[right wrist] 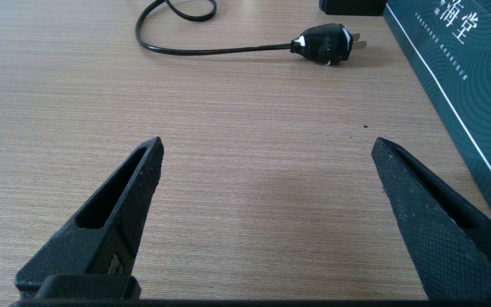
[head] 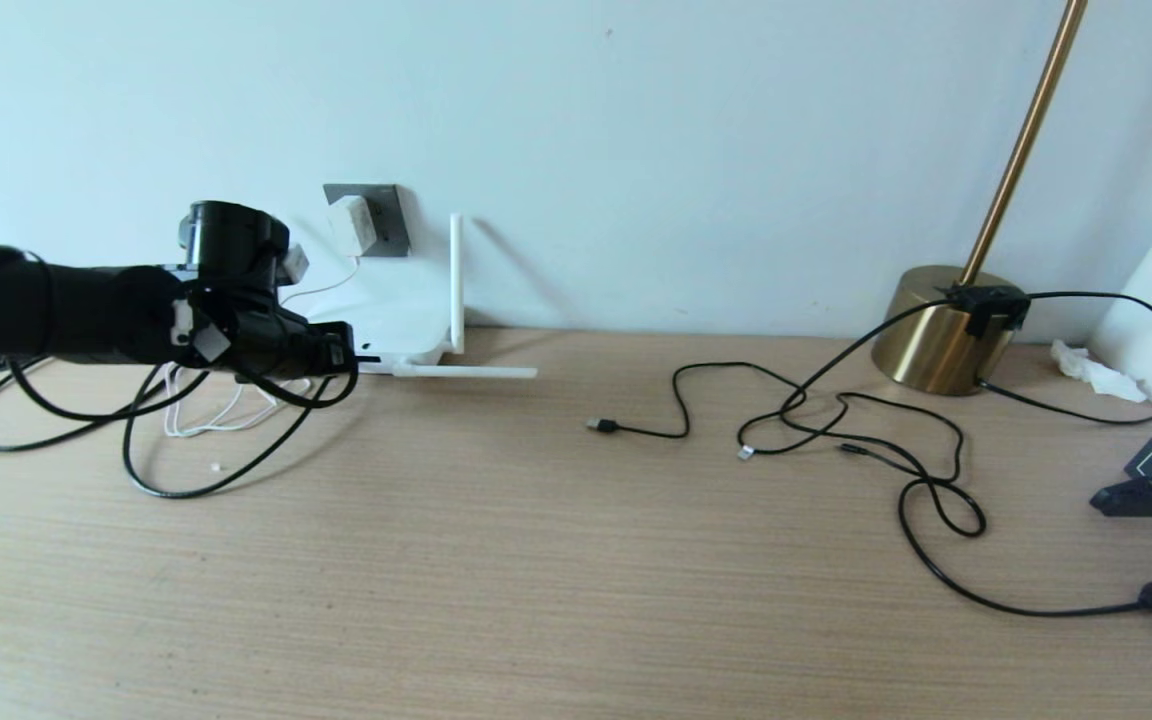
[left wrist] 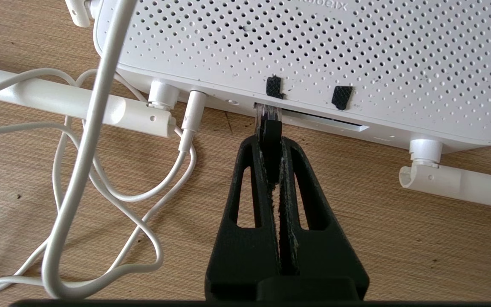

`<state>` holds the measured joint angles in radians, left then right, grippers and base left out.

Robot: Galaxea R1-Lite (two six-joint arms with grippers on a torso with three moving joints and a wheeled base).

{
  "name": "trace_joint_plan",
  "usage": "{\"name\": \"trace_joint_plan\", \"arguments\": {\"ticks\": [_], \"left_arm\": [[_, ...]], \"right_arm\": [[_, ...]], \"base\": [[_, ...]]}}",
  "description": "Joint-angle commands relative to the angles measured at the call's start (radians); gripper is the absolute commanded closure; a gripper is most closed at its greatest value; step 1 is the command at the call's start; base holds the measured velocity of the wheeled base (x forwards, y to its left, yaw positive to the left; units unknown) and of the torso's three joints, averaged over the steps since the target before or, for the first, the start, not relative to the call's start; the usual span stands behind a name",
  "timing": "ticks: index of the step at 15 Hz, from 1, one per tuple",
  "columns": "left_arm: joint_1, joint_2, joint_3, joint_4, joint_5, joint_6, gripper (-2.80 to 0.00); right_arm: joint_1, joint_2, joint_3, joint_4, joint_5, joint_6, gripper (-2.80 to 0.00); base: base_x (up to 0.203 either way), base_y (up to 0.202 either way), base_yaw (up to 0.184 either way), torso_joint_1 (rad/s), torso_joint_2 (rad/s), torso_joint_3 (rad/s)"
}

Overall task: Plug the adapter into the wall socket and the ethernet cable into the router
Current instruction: Align cable and router interface

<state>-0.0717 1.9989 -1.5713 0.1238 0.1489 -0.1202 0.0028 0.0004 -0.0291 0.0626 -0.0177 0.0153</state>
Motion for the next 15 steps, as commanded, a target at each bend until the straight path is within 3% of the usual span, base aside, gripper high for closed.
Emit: {"name": "trace_joint_plan", "arguments": {"ticks": [1, 15], "left_arm": [[0.000, -0.003, 0.002, 0.005, 0.001, 0.006, 0.00], [-0.003, 0.003, -0.004, 0.001, -0.017, 0.016, 0.00]], "right_arm": [[0.000, 0.001, 0.000, 0.000, 0.001, 0.000, -2.80], [0.000, 0.001, 0.000, 0.000, -0.001, 0.000, -2.80]], "base": [[0.000, 0.000, 0.000, 0.000, 0.00, 0.000], [0.000, 0.000, 0.000, 0.000, 0.00, 0.000]]}}
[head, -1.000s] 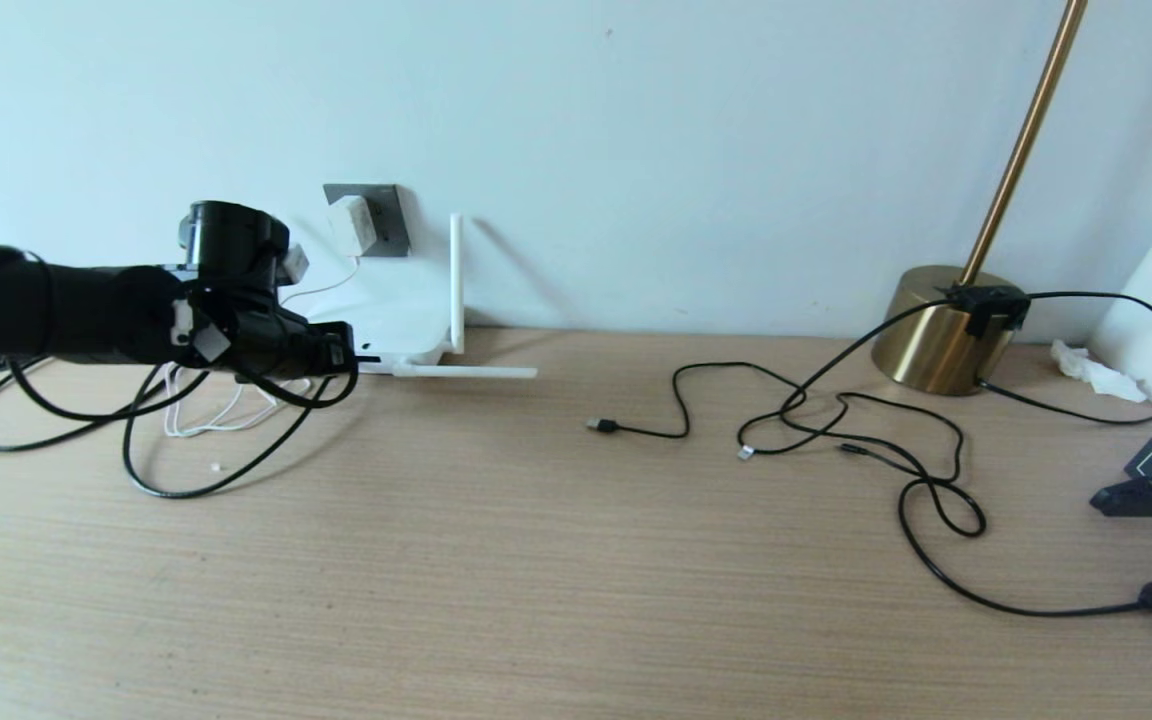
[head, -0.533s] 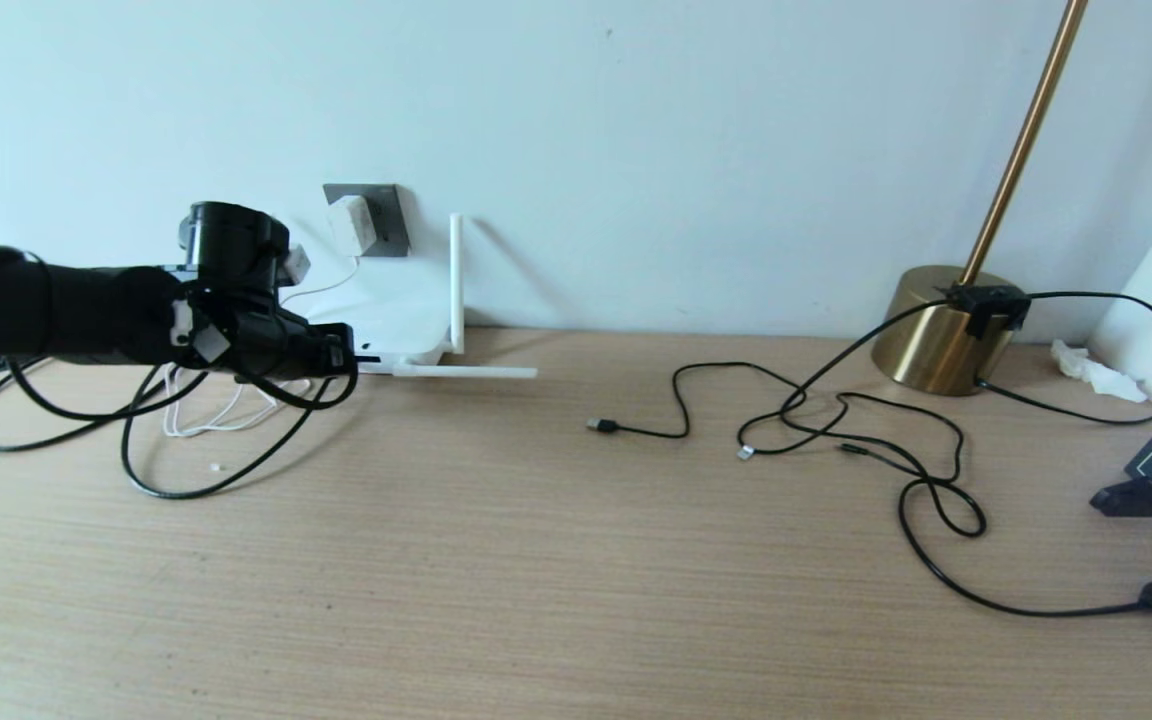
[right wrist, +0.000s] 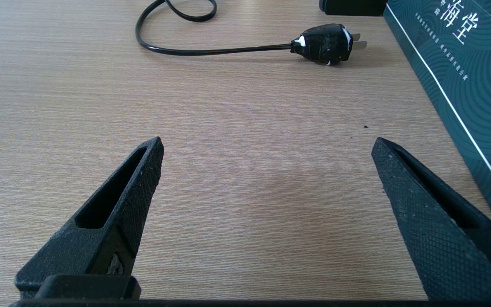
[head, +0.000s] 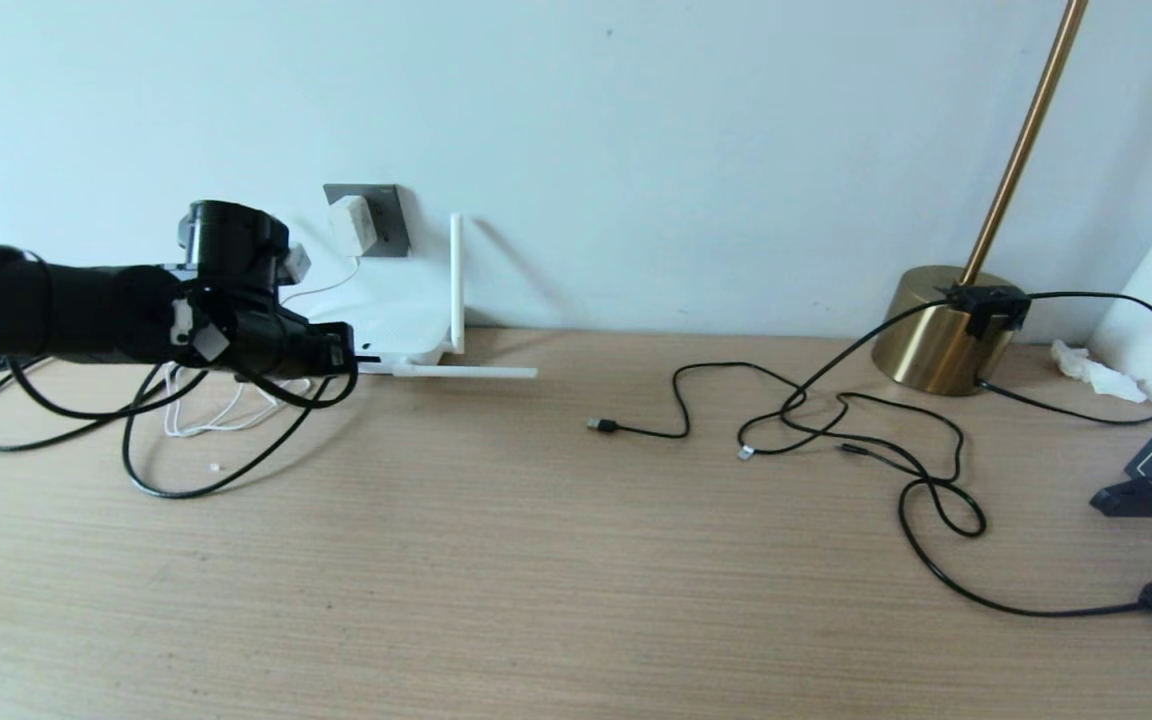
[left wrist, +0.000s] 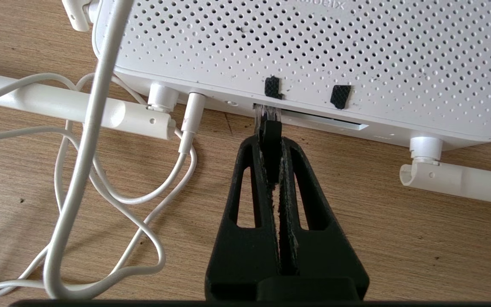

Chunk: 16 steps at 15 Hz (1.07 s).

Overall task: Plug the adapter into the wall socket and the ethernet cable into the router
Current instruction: Align cable and router interface

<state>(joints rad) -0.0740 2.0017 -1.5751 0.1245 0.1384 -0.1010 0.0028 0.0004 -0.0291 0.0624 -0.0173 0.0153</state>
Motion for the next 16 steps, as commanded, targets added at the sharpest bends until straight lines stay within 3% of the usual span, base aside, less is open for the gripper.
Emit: {"name": "trace_joint_plan", "arguments": {"ticks": [1, 4, 16], "left_arm": [[-0.001, 0.002, -0.002, 0.000, -0.012, -0.003, 0.00], [-0.001, 0.003, 0.000, 0.000, -0.019, -0.032, 0.00], [0.004, 0.005, 0.003, 0.001, -0.019, -0.031, 0.00]], "right_arm": [[0.000, 0.001, 0.000, 0.001, 0.000, 0.000, -2.80], [0.000, 0.001, 0.000, 0.001, -0.001, 0.000, -2.80], [0.000, 0.001, 0.000, 0.001, -0.001, 0.000, -2.80]], "base": [[0.000, 0.000, 0.000, 0.000, 0.00, 0.000], [0.000, 0.000, 0.000, 0.000, 0.00, 0.000], [0.000, 0.000, 0.000, 0.000, 0.00, 0.000]]}}
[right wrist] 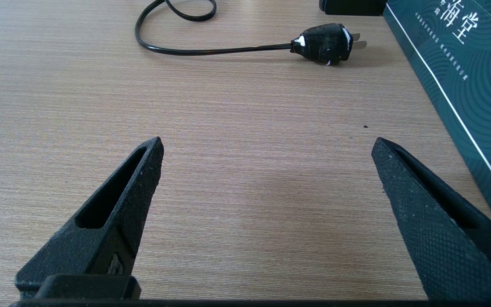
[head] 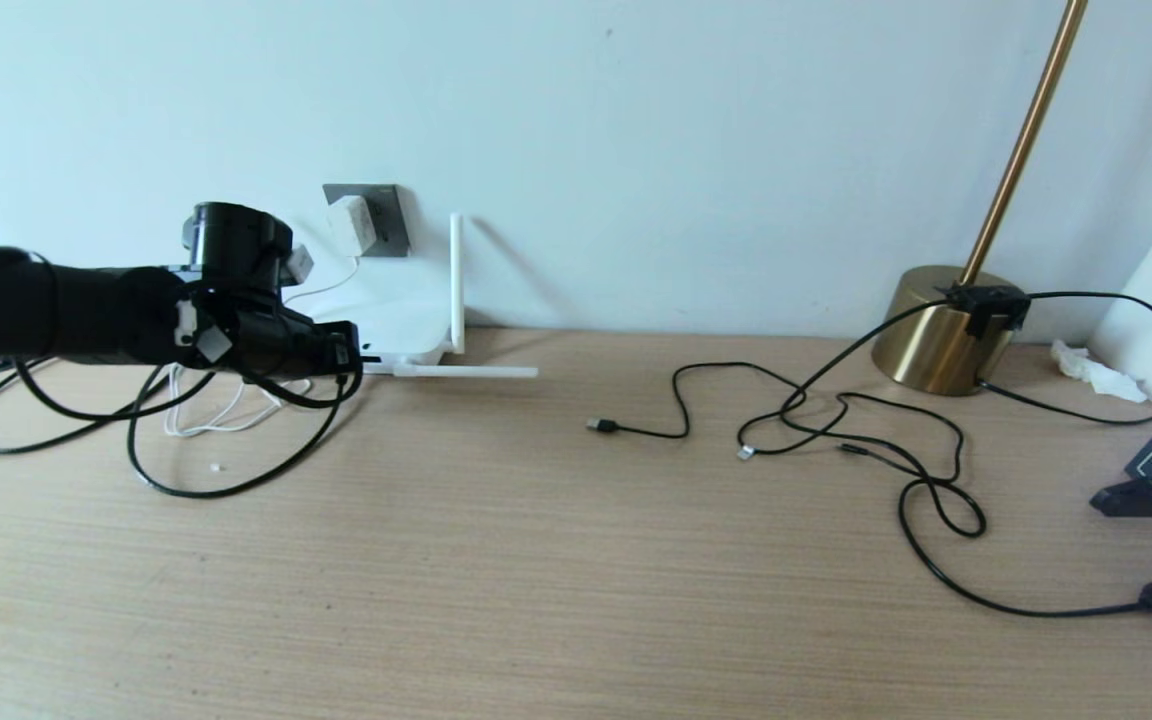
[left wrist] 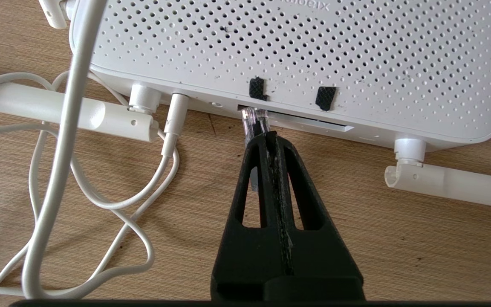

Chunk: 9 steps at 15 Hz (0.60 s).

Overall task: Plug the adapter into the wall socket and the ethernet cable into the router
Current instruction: Align cable and router interface

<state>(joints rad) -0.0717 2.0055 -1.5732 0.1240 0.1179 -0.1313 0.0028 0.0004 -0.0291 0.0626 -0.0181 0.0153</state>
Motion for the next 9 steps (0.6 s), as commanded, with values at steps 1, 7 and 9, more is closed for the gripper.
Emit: {"name": "trace_joint_plan", "arguments": {"ticks": [1, 7, 9], "left_arm": [[0.003, -0.001, 0.002, 0.002, 0.002, 0.001, 0.00], [0.004, -0.011, 0.005, 0.005, 0.002, 0.002, 0.00], [0.003, -0.026, 0.019, 0.010, 0.002, 0.005, 0.00]], "right_arm": [[0.002, 0.001, 0.000, 0.000, 0.000, 0.000, -2.80], [0.000, 0.001, 0.000, 0.000, 0.001, 0.000, -2.80], [0.000, 0.001, 0.000, 0.000, 0.000, 0.000, -2.80]], "base": [[0.000, 0.000, 0.000, 0.000, 0.00, 0.000], [0.000, 0.000, 0.000, 0.000, 0.00, 0.000], [0.000, 0.000, 0.000, 0.000, 0.00, 0.000]]}}
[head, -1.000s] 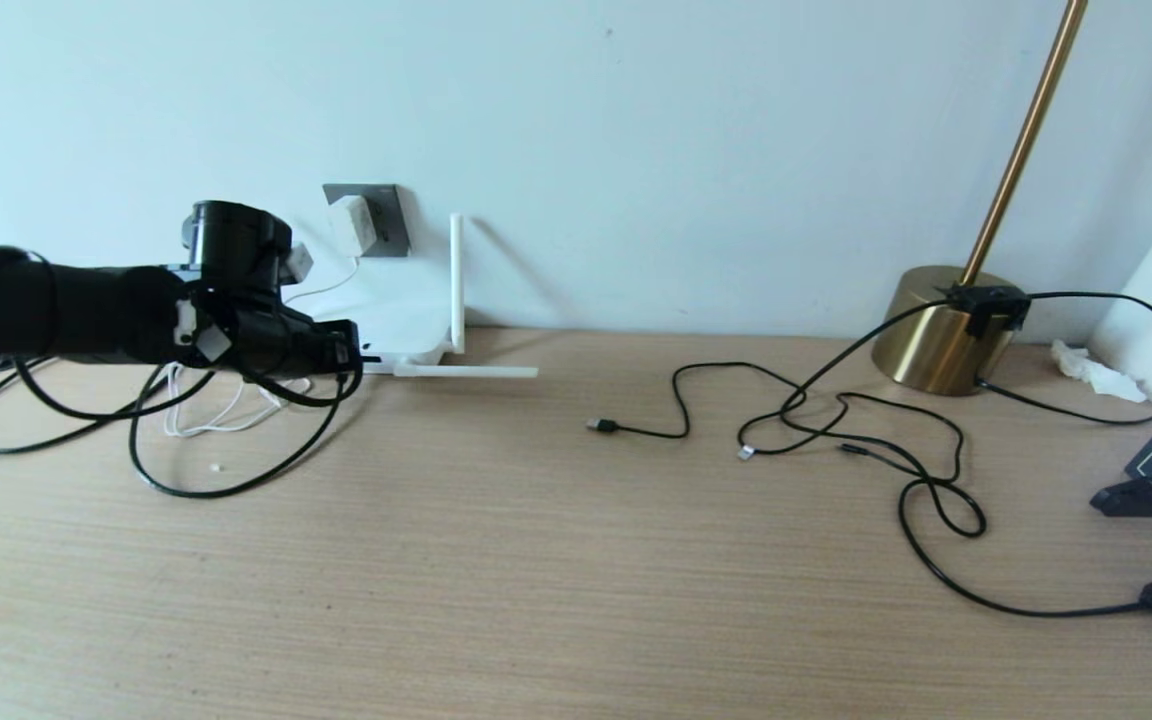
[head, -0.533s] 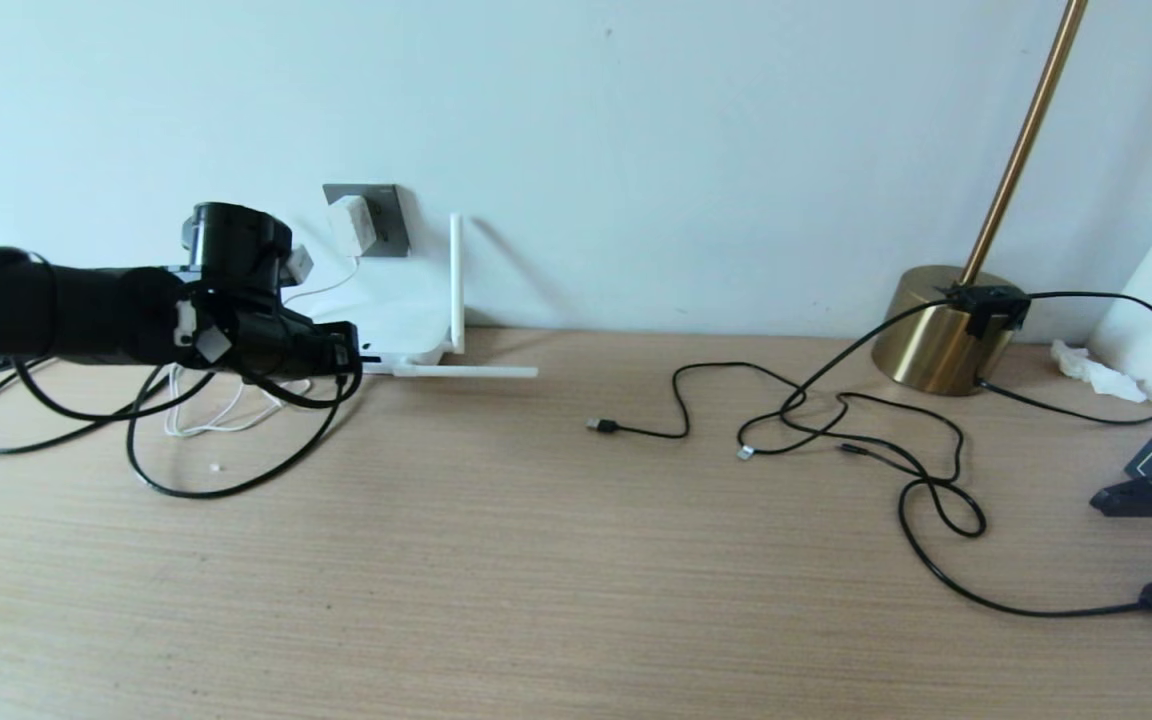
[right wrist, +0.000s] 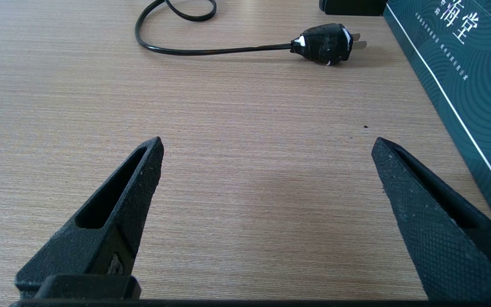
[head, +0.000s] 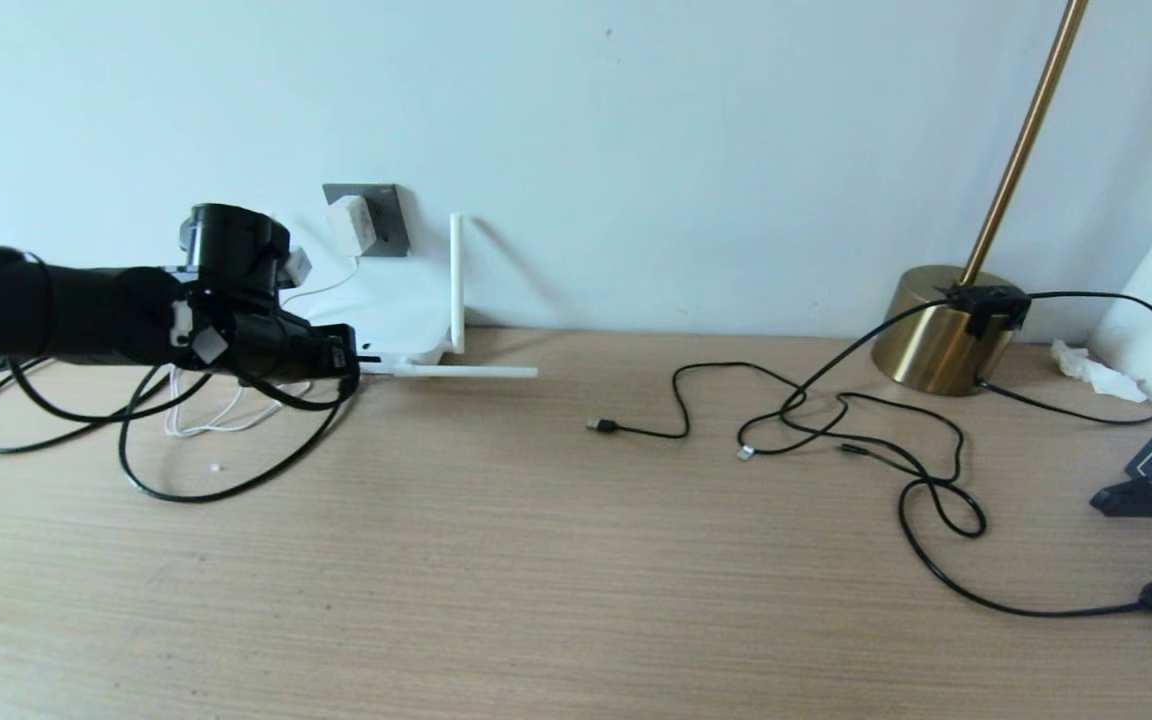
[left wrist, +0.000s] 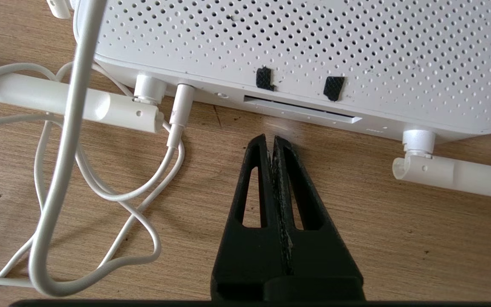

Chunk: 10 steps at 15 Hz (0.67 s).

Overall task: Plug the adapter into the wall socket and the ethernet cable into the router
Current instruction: Align cable and router interface

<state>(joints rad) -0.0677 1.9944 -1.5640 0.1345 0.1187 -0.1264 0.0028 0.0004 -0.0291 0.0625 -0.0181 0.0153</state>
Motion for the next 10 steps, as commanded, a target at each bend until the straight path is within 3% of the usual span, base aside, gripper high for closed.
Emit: {"name": "trace_joint_plan", "arguments": {"ticks": [1, 7, 9, 10], "left_arm": [[-0.001, -0.030, 0.027, -0.001, 0.001, 0.003, 0.00], [-0.007, -0.078, 0.097, -0.007, -0.014, 0.024, 0.00], [-0.019, -0.091, 0.114, -0.008, -0.046, 0.032, 0.00], [-0.026, -0.101, 0.125, -0.010, -0.093, 0.073, 0.00]], "right_arm": [[0.000, 0.001, 0.000, 0.000, 0.000, 0.000, -2.80], [0.000, 0.001, 0.000, 0.000, 0.000, 0.000, -2.80], [0.000, 0.001, 0.000, 0.000, 0.001, 0.000, -2.80], [0.000, 0.001, 0.000, 0.000, 0.001, 0.000, -2.80]], "base": [[0.000, 0.000, 0.000, 0.000, 0.00, 0.000], [0.000, 0.000, 0.000, 0.000, 0.00, 0.000], [0.000, 0.000, 0.000, 0.000, 0.00, 0.000], [0.000, 0.000, 0.000, 0.000, 0.00, 0.000]]}}
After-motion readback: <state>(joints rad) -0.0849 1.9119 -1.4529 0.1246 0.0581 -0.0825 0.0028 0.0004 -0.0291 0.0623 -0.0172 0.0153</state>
